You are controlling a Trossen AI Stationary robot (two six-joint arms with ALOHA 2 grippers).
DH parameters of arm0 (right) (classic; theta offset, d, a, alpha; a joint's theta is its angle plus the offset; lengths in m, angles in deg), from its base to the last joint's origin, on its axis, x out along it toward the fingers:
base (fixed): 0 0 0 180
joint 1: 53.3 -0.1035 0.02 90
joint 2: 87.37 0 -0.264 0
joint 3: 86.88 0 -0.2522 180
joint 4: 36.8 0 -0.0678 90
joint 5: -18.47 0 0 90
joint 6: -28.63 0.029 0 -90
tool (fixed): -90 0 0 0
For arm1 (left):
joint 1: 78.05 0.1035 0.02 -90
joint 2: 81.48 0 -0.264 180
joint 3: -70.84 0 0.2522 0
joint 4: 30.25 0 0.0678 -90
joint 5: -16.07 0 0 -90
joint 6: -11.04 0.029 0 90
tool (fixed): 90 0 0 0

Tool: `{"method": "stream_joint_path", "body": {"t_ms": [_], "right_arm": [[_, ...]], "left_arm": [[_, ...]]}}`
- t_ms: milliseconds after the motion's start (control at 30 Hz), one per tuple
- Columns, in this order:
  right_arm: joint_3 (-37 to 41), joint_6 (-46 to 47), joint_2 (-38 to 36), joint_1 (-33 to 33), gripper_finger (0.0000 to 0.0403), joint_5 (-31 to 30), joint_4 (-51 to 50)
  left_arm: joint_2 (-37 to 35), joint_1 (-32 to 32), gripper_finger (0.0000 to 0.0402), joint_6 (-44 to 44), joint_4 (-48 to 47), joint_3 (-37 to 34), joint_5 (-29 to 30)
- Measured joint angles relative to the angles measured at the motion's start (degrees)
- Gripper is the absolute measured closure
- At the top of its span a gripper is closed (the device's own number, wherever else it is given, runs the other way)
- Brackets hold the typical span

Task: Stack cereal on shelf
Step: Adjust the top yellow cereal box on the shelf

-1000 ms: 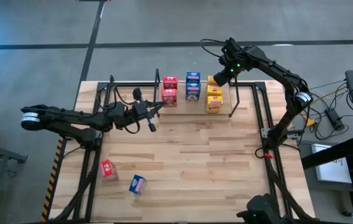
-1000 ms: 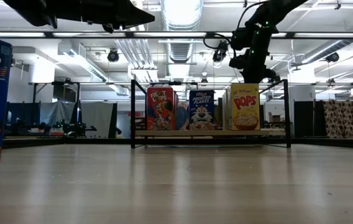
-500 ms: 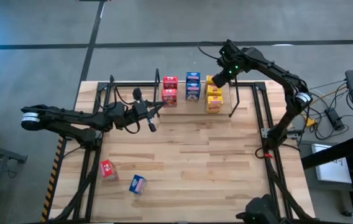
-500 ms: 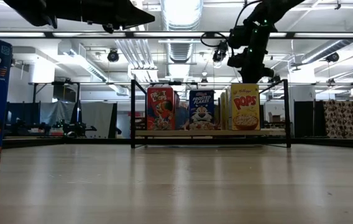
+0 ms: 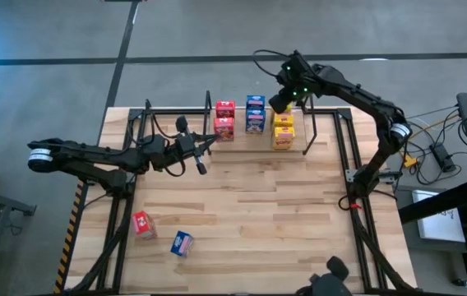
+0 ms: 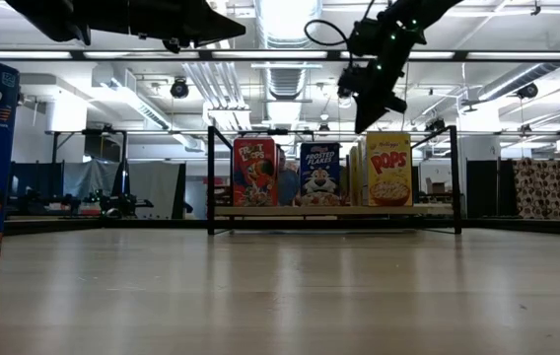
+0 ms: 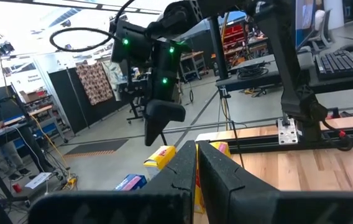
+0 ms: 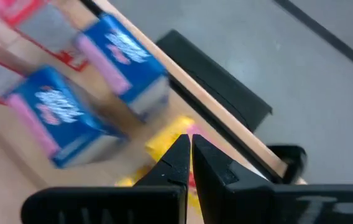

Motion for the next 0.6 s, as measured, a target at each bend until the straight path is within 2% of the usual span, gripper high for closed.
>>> {"method": "stream_joint_path", "body": {"t_ms": [300,600], "right_arm": [[0.07,-0.09,1.67,-3.54,0.0394,0.08,2.73],[0.11,-0.12,4.53,-3.63,0.0394,-0.69,2.78]], "left_arm": [[0.00,0.01,0.0401,0.00,-0.13,0.00,0.00],[0.00,-0.01,0.0401,0.01,-0.40,0.00,0.00]]}}
